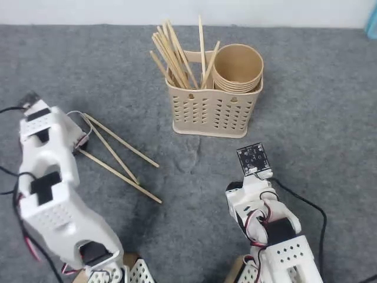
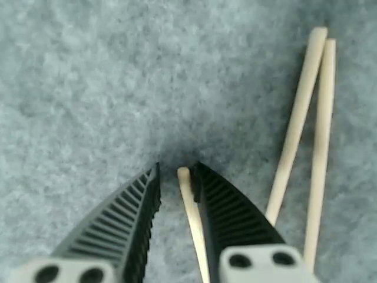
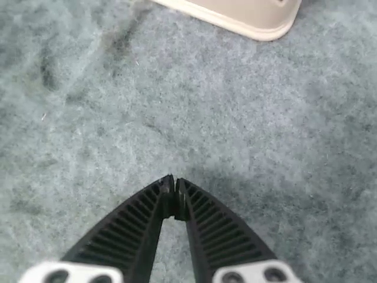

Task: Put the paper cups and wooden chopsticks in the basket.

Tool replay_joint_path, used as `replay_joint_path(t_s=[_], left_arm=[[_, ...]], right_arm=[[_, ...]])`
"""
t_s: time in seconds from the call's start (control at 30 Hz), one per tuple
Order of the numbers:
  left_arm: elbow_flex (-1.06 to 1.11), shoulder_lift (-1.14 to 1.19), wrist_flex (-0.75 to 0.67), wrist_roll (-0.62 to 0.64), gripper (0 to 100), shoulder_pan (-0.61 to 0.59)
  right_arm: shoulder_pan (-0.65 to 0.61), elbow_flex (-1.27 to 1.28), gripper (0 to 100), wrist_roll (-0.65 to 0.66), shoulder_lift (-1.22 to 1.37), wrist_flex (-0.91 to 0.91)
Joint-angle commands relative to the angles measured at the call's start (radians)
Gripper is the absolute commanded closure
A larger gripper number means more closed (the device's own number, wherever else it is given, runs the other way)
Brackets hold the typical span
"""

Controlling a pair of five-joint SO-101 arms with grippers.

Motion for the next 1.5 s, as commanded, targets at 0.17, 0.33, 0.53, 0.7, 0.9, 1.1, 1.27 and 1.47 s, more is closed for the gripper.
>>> replay_joint_path(t_s=[0.17, 0.33, 0.53, 0.7, 0.9, 1.1, 1.27, 1.47], left_arm=[[-0.065, 0.023, 0.066, 0.009, 92, 0.041], [-0.059, -0.043, 0.118, 0.011, 99, 0.054], [-0.061, -0.252, 0.178, 0.011, 99, 0.051], [-0.061, -0.505, 0.218, 0.006, 99, 0.055], [-0.058, -0.744, 0.219, -0.078, 99, 0.055], [-0.045, -0.899, 0.183, -0.224, 99, 0.051], [0.125, -1.092, 0.023, -0.319, 99, 0.049], [0.472, -1.435, -0.236, -0.365, 99, 0.057]], right_arm=[[-0.004, -0.002, 99.1, 0.063, -0.021, -0.015], [-0.004, -0.002, 99.1, 0.08, -0.021, -0.015], [-0.007, 0.034, 99.1, 0.081, -0.021, -0.045], [-0.004, 0.041, 99.1, 0.083, -0.021, -0.065], [-0.002, 0.057, 99.1, 0.084, -0.021, -0.108], [-0.002, 0.057, 99.1, 0.086, -0.021, -0.102], [-0.001, 0.057, 99.1, 0.086, -0.019, -0.104], [0.002, 0.057, 99.1, 0.086, -0.019, -0.102]])
